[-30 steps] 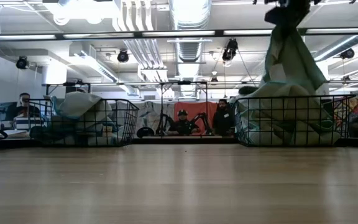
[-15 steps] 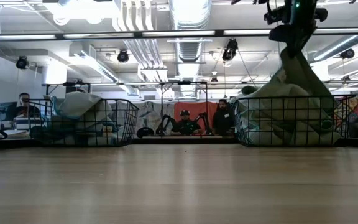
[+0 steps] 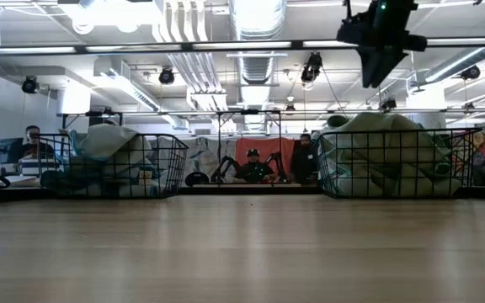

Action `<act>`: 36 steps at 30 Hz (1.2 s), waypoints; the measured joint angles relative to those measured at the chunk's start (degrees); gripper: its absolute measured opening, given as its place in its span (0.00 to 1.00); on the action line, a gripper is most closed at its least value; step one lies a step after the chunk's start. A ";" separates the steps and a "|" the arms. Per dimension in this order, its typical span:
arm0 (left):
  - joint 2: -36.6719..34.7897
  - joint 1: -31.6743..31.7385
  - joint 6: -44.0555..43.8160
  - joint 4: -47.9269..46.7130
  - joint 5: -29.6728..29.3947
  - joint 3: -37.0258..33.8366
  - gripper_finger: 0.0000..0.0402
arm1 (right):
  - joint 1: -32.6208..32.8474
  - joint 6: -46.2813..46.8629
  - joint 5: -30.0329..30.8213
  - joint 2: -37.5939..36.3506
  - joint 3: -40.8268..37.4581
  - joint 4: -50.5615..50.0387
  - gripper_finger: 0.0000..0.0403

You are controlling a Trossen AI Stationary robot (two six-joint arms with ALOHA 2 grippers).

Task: Sort microfiber towel by color & place in baskets
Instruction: Return to Home Position

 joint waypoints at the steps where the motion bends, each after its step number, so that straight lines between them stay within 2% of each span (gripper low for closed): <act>1: 0.00 -0.02 0.00 -0.03 0.00 0.00 0.50 | 0.19 -0.35 -1.09 0.00 0.01 1.33 0.28; 9: -0.34 0.00 2.84 0.30 0.02 0.01 0.50 | 3.98 -3.70 -8.55 0.00 0.09 14.61 0.28; 16: -4.84 -0.01 6.09 -1.86 0.01 0.02 0.50 | 8.11 -5.69 -8.55 0.02 3.10 20.66 0.28; 22: -10.85 -0.01 6.35 -5.34 -4.30 0.02 0.50 | 10.94 -7.71 -8.55 0.02 5.22 26.05 0.28; 27: -15.78 0.00 6.36 -8.28 -4.92 0.02 0.50 | 12.93 -7.71 -8.55 0.02 5.66 30.61 0.28; 34: -22.50 0.00 3.04 -15.64 -4.99 0.02 0.50 | 13.32 -4.60 -8.55 0.20 5.66 31.52 0.28; 36: -24.64 0.00 1.98 -17.43 -4.98 0.02 0.50 | 13.35 -0.79 -8.67 0.28 5.66 31.51 0.28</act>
